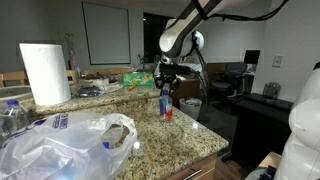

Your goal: Put the bottles in the plastic

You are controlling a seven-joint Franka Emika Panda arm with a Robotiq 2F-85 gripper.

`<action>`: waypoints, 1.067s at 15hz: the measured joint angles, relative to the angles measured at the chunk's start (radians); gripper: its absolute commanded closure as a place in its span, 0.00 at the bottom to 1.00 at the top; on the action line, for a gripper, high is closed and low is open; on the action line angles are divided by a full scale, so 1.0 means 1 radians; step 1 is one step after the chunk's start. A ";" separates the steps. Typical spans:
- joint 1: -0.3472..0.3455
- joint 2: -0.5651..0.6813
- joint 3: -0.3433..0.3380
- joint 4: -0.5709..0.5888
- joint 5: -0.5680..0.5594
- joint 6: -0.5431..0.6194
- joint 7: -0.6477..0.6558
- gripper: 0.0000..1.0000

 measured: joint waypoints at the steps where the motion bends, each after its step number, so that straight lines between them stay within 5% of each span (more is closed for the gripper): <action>1: 0.000 0.000 -0.001 0.002 0.000 -0.013 0.000 0.90; 5: 0.002 0.000 -0.004 0.012 0.000 -0.054 0.000 1.00; 9: 0.005 0.000 -0.005 0.013 0.000 -0.069 0.000 1.00; 10: 0.007 0.000 -0.005 0.013 0.000 -0.072 0.000 0.74; 16: 0.016 -0.006 -0.005 0.014 0.000 -0.100 0.003 0.42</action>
